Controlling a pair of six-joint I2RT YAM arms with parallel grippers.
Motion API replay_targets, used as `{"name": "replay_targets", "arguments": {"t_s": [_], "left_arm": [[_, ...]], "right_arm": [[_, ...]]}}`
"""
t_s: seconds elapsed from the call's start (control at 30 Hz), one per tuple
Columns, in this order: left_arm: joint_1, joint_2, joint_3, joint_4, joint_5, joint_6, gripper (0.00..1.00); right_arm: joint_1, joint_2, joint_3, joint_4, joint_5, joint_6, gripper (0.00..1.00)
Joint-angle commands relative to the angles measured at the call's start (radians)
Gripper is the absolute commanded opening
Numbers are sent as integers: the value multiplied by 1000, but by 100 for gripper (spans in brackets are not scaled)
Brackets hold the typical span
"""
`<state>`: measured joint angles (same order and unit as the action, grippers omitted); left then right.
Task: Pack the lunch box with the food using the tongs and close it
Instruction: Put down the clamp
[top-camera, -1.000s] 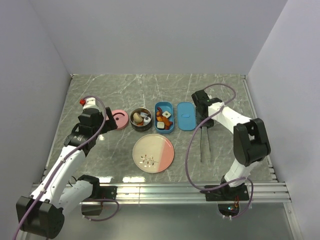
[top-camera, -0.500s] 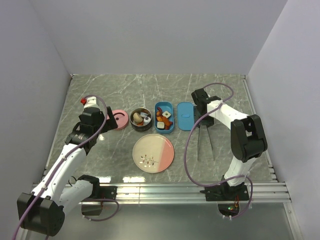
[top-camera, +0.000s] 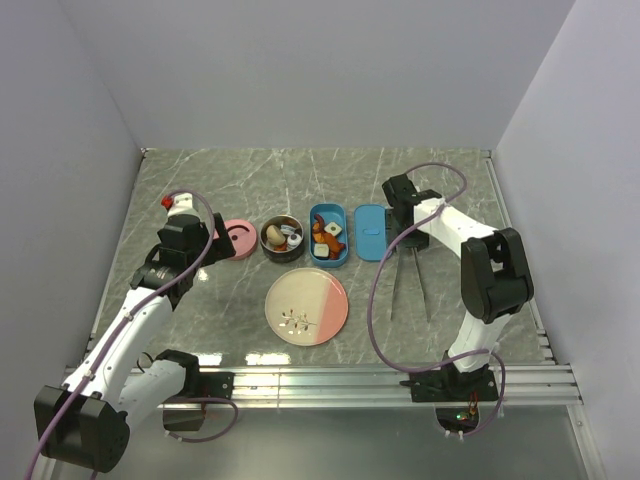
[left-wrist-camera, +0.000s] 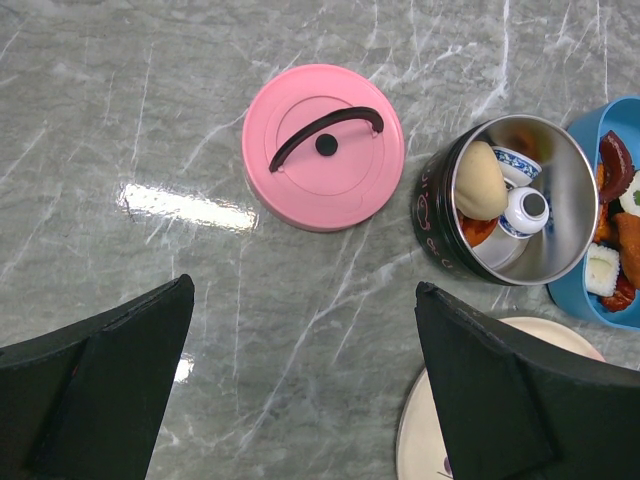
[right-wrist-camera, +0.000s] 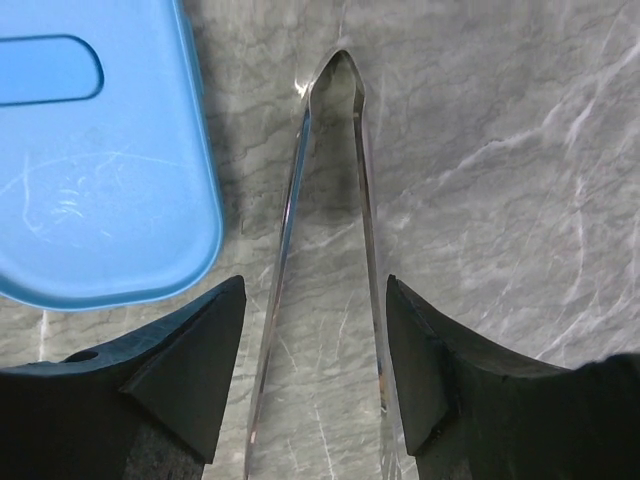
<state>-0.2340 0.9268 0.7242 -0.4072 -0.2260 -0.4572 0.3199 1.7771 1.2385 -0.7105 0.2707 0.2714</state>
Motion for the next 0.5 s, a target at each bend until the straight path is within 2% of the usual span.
{"name": "replay_targets", "arguments": {"t_s": [0.0, 0.27, 0.47], "left_arm": [[4, -14, 44, 31, -1, 9, 99], [4, -20, 63, 28, 10, 0, 100], [4, -17, 90, 25, 22, 8, 99]], "right_arm": [[-7, -50, 58, 2, 38, -8, 66], [-15, -137, 211, -69, 38, -41, 66], [-15, -120, 285, -35, -146, -43, 63]]}}
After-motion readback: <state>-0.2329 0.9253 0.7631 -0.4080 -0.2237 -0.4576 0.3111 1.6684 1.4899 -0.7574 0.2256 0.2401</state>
